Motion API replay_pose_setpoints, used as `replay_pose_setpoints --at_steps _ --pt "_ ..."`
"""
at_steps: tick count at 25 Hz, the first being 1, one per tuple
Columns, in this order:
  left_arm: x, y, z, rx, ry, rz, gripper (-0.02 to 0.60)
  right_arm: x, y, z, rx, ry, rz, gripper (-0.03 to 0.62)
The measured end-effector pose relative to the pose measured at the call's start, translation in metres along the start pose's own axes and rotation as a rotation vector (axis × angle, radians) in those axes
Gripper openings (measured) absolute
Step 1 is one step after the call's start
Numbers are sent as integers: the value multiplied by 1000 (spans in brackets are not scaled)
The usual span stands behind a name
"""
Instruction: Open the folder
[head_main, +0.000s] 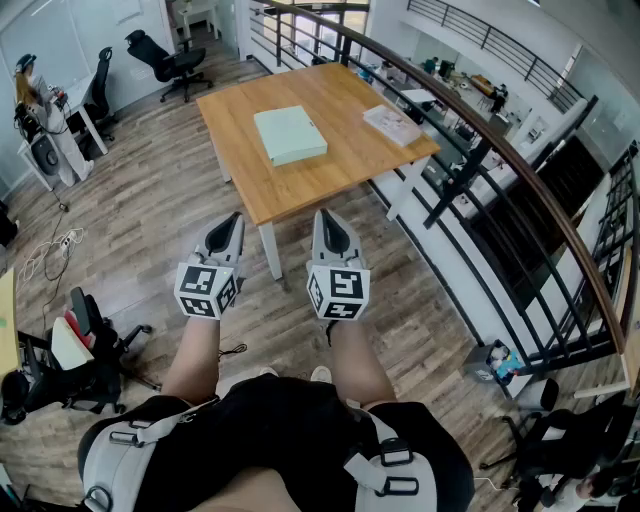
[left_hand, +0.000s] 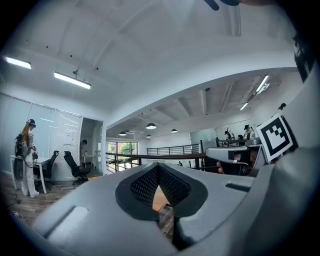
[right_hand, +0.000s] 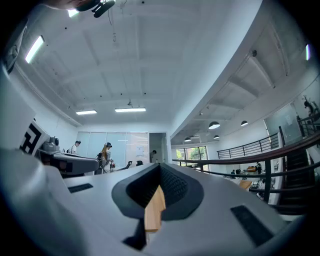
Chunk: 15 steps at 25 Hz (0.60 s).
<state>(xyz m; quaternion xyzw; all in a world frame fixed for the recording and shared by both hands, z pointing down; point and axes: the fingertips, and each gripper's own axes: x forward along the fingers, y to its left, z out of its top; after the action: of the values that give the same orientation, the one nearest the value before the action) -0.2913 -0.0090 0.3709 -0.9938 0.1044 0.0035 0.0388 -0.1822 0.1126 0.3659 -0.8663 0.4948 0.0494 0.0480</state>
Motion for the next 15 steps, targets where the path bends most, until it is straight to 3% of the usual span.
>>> replay_pose_setpoints --at_steps 15 --pt "48 -43 12 -3 -15 -6 2 -1 -61 1 41 1 17 6"
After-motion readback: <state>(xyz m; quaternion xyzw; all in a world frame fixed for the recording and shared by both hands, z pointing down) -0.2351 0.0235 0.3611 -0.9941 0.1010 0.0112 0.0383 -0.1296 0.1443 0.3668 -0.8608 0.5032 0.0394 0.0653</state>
